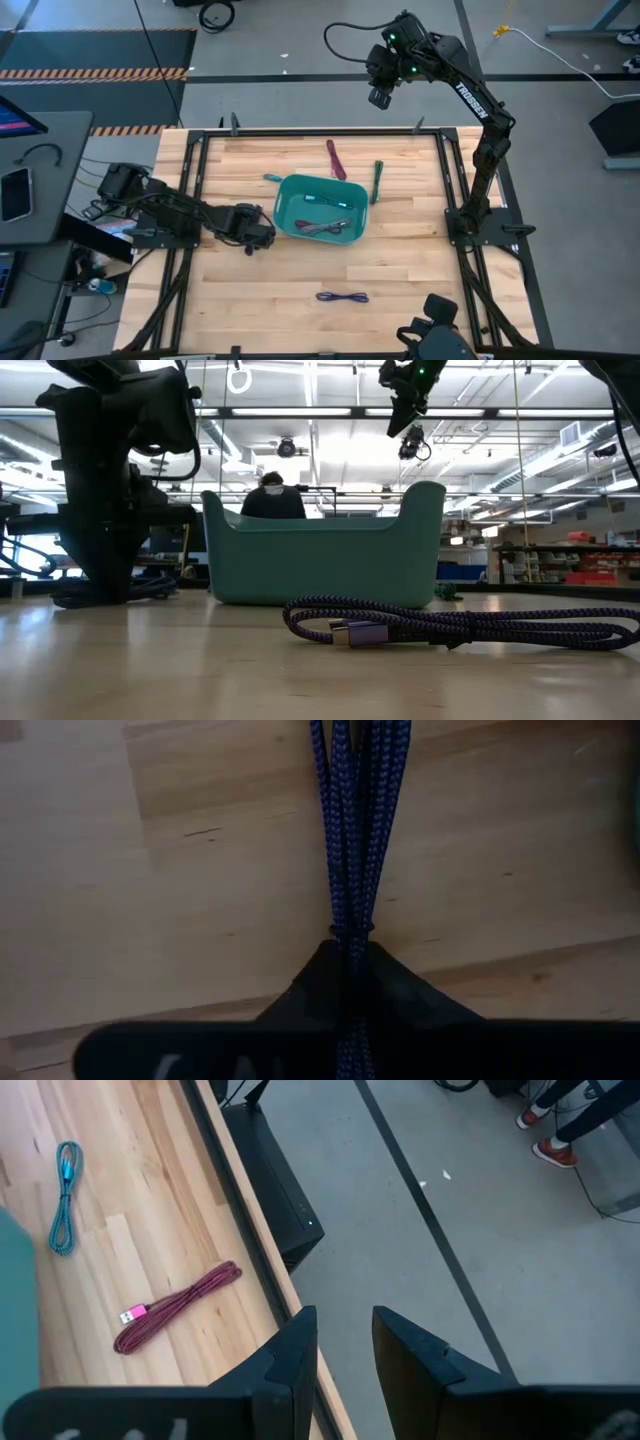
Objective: Pick and place USB-C Cables
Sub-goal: Put the top purple charger cable into the blue bin
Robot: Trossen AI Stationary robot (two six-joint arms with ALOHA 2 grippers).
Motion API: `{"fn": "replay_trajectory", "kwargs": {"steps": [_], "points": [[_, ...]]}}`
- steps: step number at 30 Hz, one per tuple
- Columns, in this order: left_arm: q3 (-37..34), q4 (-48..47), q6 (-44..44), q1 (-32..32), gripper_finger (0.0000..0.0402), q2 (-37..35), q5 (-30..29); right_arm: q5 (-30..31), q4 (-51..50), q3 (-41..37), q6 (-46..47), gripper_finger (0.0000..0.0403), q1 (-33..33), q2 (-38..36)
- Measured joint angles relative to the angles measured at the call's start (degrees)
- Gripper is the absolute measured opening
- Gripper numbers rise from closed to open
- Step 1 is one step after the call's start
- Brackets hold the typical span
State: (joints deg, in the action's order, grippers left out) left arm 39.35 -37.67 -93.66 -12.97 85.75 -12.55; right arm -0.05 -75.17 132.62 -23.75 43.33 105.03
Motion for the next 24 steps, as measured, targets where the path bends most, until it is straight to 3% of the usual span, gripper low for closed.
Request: {"fn": "replay_trajectory", "kwargs": {"steps": [6,14,17,19,24], "points": [[7.16,-6.17,4.46,-1.63,0.0024,-1.15,-3.72,-0.01,-0.42,0.00,0.18,0.0105,0.00,0.00],[28.22,-38.34,5.00,-5.13,0.0024,-1.44,-12.26,-0.02,-0.72,0.00,1.31,0.0105,0.00,0.00],[37.18,-49.19,6.36,-6.41,0.0024,-1.50,-18.00,-0.03,-0.71,0.00,2.45,0.0105,0.00,0.00],[42.36,-52.98,10.67,-6.50,0.0024,-1.58,-20.66,-0.03,-0.71,0.00,2.80,0.0105,0.00,0.00],[51.21,-52.04,28.99,-2.76,0.0024,-1.29,-23.56,0.00,-0.65,0.00,2.83,0.0105,0.00,0.00]]}}
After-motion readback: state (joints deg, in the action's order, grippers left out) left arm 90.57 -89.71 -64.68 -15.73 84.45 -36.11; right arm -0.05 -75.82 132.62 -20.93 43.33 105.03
